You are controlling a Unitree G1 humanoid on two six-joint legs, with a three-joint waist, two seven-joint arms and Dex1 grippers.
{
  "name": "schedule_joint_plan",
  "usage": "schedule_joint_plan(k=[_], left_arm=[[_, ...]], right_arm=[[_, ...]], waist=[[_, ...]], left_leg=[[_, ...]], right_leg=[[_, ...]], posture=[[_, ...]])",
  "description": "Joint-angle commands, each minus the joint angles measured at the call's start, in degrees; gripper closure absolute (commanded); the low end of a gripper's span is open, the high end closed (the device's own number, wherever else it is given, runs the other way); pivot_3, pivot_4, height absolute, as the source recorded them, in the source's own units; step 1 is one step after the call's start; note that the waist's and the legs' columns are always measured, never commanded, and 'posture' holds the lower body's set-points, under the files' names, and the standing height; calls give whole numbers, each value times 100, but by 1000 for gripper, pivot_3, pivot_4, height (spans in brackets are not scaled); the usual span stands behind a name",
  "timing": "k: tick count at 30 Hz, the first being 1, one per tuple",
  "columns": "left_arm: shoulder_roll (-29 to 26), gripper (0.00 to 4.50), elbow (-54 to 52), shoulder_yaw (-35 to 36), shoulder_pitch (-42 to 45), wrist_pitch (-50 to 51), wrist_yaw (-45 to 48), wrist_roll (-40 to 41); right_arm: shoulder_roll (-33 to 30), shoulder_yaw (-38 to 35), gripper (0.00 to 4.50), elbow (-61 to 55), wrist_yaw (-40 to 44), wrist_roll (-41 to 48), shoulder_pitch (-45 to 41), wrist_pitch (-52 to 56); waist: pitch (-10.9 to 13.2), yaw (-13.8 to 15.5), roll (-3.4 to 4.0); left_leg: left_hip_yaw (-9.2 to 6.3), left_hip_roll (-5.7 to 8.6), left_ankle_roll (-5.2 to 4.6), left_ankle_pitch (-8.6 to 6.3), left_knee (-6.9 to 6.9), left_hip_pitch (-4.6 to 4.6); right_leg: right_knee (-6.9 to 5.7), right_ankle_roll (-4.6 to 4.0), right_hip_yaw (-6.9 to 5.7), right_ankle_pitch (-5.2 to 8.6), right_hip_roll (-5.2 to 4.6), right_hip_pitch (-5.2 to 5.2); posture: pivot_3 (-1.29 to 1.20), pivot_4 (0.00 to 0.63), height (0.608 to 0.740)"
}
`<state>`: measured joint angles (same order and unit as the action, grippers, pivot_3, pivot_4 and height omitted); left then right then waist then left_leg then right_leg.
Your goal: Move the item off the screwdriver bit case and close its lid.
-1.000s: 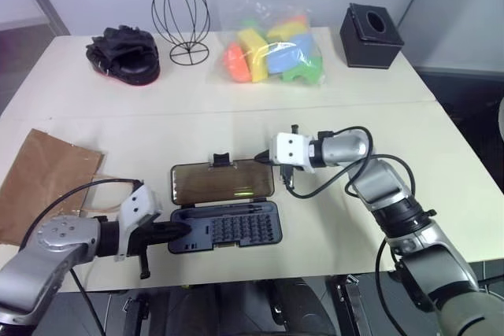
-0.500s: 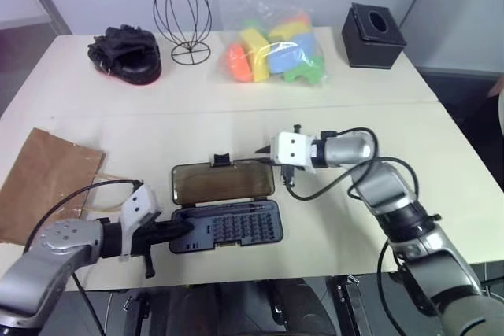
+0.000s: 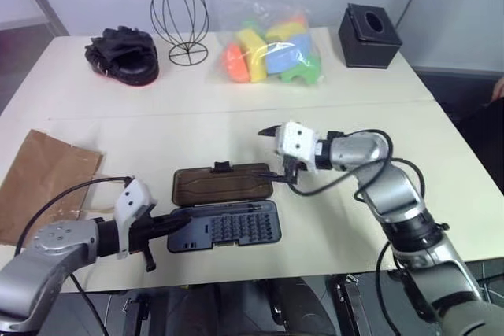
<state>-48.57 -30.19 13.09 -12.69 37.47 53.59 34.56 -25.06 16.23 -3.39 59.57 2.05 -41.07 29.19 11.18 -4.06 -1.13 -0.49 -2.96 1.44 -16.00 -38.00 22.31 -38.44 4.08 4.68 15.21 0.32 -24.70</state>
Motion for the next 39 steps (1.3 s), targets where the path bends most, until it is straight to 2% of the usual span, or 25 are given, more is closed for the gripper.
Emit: schedule_joint_plan(k=[1,9,12,19,28,30,35,39], left_arm=[[-191,4500,-475,388,-234,133,202,337],[-335,4500,-365,385,-441,-56,343,175],[-312,4500,-189,164,-376,-197,313,-45],[-288,4500,109,-140,-284,-414,355,-322],[-241,4500,351,-324,-208,-550,361,-460],[-244,4500,373,-356,-193,-563,367,-469],[-226,4500,509,-492,-131,-628,386,-546],[-196,4500,538,-512,-100,-623,315,-530]], right_arm=[[183,292,79,1011,308,71,-614,230],[382,909,79,2748,473,-453,-1094,-695],[388,962,924,3102,458,-576,-1084,-967],[342,984,4191,3368,417,-748,-1024,-1353],[286,982,4191,3450,480,-864,-974,-1566],[260,973,4359,3373,461,-879,-927,-1677],[-28,762,4359,1969,-59,-1125,-514,-1910],[-364,386,4359,205,-407,-1229,5,-1606]], waist=[[-1,2,-1],[0,8,0],[0,5,0],[-2,4,-1],[-6,4,-1],[-6,4,-1],[-5,25,1],[-3,34,5]], left_leg=[[0,0,0,0,0,-1],[5,2,0,0,1,9],[6,1,0,0,2,7],[5,1,0,0,1,-2],[4,0,0,0,2,-11],[4,0,0,0,2,-13],[3,2,0,0,2,-11],[2,2,0,0,2,-3]], right_leg=[[0,-1,0,0,0,0],[16,-9,-1,5,-7,-1],[17,-2,-1,1,-6,-1],[16,-8,0,2,-4,6],[16,-10,0,3,-4,16],[16,-10,0,3,-4,17],[16,-10,-1,3,-6,19],[17,-9,0,3,-6,13]], posture=[[0,150,737],[0,150,737],[0,150,737],[0,150,737],[0,150,737],[0,150,737],[0,150,737],[0,150,737]])
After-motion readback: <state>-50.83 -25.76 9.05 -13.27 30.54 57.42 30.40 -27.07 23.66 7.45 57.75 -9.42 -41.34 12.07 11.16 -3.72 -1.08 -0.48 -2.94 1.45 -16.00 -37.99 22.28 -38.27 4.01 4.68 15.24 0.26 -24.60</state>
